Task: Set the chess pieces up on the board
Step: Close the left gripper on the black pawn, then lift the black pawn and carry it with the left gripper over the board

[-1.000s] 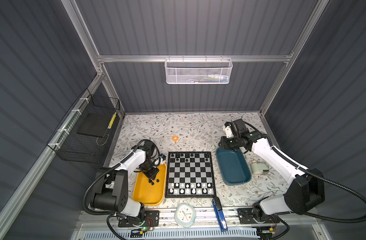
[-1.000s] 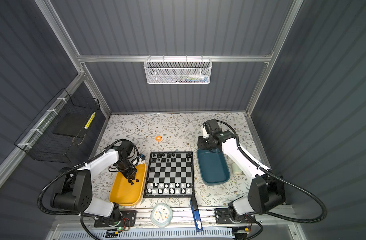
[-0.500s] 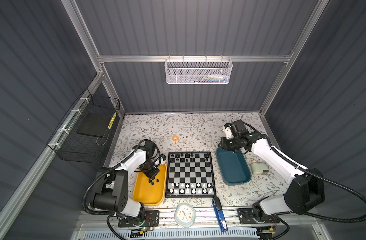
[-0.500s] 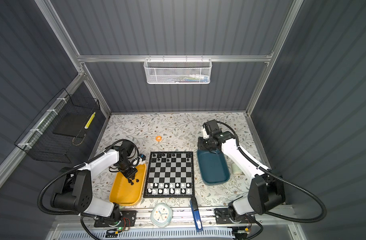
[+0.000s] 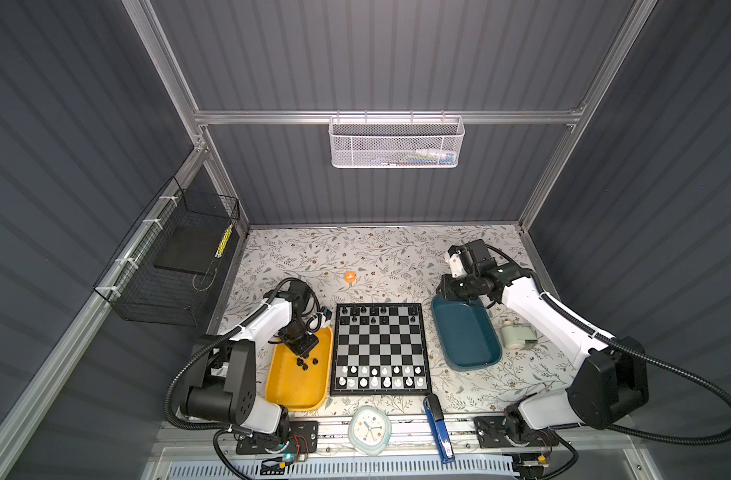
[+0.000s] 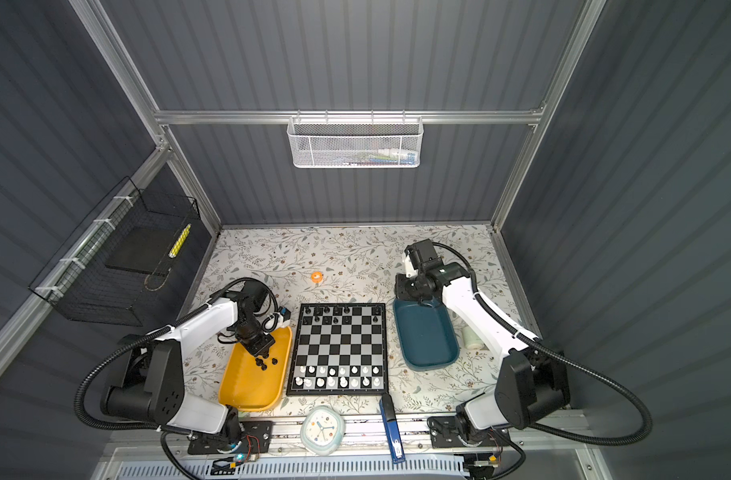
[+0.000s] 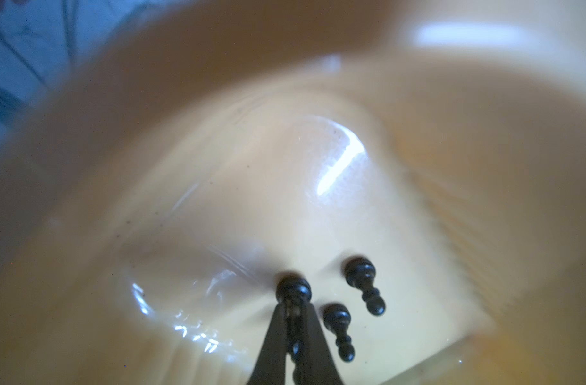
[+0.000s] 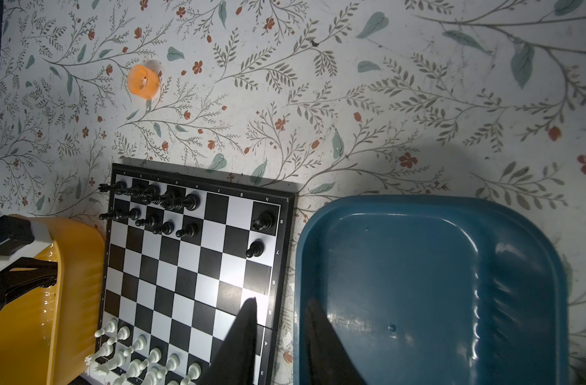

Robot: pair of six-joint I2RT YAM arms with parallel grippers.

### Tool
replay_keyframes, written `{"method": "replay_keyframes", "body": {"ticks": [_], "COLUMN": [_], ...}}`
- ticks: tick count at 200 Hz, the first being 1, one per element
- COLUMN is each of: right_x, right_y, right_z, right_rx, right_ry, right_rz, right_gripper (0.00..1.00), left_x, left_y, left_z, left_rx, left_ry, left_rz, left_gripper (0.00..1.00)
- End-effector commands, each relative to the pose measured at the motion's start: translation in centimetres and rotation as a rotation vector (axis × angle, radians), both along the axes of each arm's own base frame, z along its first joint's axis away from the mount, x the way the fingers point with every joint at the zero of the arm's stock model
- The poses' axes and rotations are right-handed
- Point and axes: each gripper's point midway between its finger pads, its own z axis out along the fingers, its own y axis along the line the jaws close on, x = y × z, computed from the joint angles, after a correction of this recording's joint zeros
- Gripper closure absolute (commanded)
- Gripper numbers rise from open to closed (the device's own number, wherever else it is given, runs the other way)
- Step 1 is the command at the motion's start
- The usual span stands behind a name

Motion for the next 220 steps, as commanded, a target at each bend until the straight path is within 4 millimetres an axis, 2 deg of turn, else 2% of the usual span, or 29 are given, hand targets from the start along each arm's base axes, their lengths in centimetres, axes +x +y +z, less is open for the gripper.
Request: {"method": "replay_keyframes", "body": {"ticks": [1, 47, 115, 177, 208, 211, 220], "right_x": [-0.3, -0.3, -0.1, -0.1, -0.1, -0.1, -0.1], "right_y": [-0.2, -0.2, -0.1, -0.1, 0.0, -0.1, -0.1], "right_z": [-0.4, -0.2, -0.1, -0.1, -0.1, -0.1, -0.1], "right_rx": [-0.008, -0.005, -0.002, -0.002, -0.001, -0.002, -0.002], "right_ry": [0.017, 0.015, 0.011, 0.015, 0.014, 0.015, 0.015], "right_rz": [0.005, 0.006, 0.007, 0.005, 0.005, 0.004, 0.004], "right_gripper": [0.71, 0.71, 0.71, 0.71, 0.71, 0.71, 0.71], "left_x": [0.6, 1.2, 3.1, 5.9, 6.9, 7.6, 8.1], "left_y": [-0.2, -0.1, -0.2, -1.6, -2.7, -3.0, -3.5], "left_z": [1.1, 2.0, 5.1, 9.0, 10.1, 11.0, 11.5], "left_rx": [0.0, 0.01, 0.024, -0.01, -0.02, -0.028, -0.034], "left_ry": [-0.02, -0.031, -0.048, -0.104, -0.114, -0.141, -0.153], "left_rz": [-0.014, -0.031, -0.067, -0.098, -0.131, -0.133, -0.142], "left_gripper": [0.94, 0.94, 0.94, 0.94, 0.94, 0.94, 0.94]}}
